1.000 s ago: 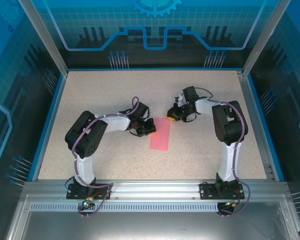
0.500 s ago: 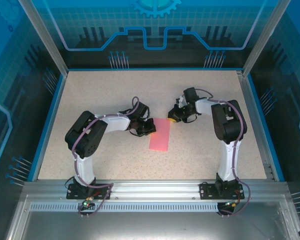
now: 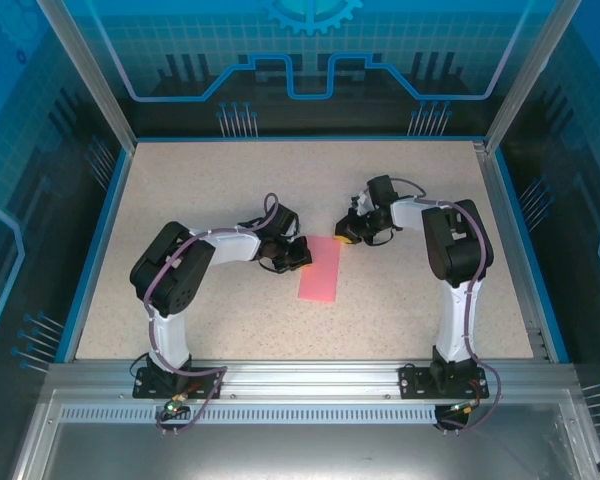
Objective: Fold a paper plane with a square sheet of paper (pick it up from the middle)
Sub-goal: Fold the square sheet of paper in half at the center of the table.
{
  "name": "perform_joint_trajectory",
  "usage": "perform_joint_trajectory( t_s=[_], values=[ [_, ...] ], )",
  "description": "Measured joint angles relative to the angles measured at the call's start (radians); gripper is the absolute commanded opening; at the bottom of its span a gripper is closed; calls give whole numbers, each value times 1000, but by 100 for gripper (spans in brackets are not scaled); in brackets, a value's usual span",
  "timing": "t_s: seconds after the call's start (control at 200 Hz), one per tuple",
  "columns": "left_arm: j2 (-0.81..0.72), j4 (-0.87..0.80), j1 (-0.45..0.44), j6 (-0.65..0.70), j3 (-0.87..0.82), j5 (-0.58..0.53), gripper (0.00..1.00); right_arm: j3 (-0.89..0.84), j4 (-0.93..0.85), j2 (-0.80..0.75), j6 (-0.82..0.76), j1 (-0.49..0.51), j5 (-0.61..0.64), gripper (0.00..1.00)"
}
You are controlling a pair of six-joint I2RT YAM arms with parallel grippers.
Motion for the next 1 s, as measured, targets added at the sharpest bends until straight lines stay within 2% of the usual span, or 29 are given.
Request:
perform_joint_trajectory(
  t_s=[0.2,0.49,1.0],
  values=[
    [0,0,0,0,0,0,0,-14,-1,-16,-4,0,-1,8],
    [0,0,0,0,0,0,0,-100,19,-178,-3,16,-18,9],
    [0,0,-2,0,0,-6,0,-163,101,-90,19,34,-22,8]
  ],
)
